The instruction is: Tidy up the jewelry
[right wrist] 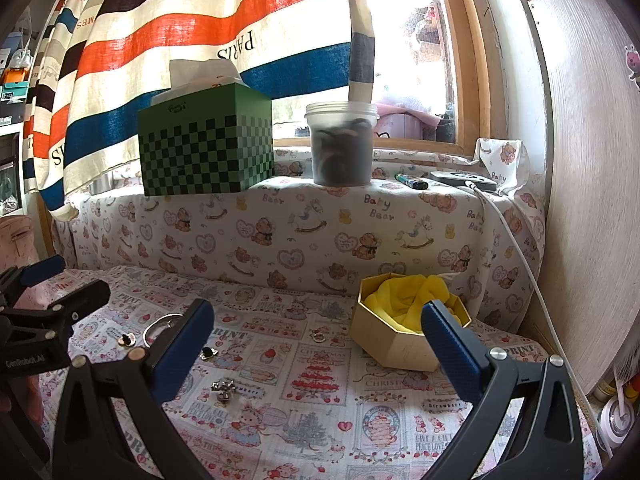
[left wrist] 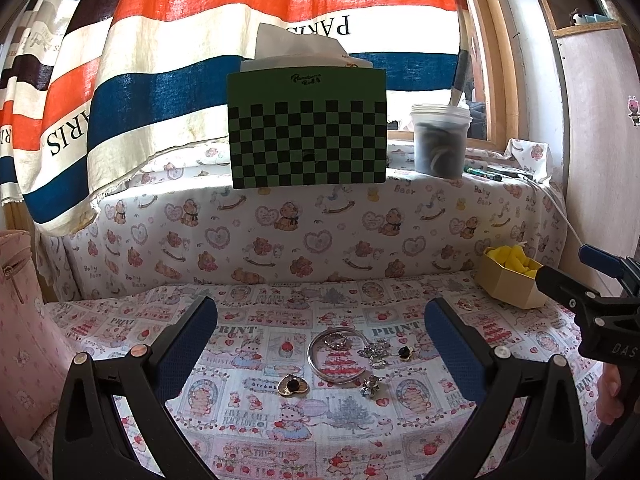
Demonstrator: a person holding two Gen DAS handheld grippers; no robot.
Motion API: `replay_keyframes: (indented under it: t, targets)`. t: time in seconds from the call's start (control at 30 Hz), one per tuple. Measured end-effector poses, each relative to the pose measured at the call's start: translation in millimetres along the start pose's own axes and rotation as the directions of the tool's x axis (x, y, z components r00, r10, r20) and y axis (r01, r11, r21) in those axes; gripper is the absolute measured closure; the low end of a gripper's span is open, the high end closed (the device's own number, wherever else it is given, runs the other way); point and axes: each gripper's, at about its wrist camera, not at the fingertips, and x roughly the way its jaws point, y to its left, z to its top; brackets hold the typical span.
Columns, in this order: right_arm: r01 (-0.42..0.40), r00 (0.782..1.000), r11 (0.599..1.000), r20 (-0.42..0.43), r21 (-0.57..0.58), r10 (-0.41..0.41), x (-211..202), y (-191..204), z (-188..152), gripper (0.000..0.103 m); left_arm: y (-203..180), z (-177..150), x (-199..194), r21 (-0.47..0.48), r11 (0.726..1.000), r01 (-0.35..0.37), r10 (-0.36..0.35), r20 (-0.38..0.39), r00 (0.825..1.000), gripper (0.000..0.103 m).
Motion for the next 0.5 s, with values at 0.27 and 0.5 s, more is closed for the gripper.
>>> replay_keyframes:
  t: [0.27,0.5]
  targets:
    - [-0.014,1.0,1.0,0.01,-0.005,0.014,2.0,1.6,-4.0,0.0,-3.7,-0.8,-0.4,0.013,1.0,0.028,-0.028,0.001,1.0,0.0]
    - [0.012,0.999,1.0,0.032,0.005,-0.012,-9.3,-0.7,-1.1,0.0,5.7,-1.9,10.0,-0.035,0.999,0.041,-0.043,-0.064,0.997,0.0]
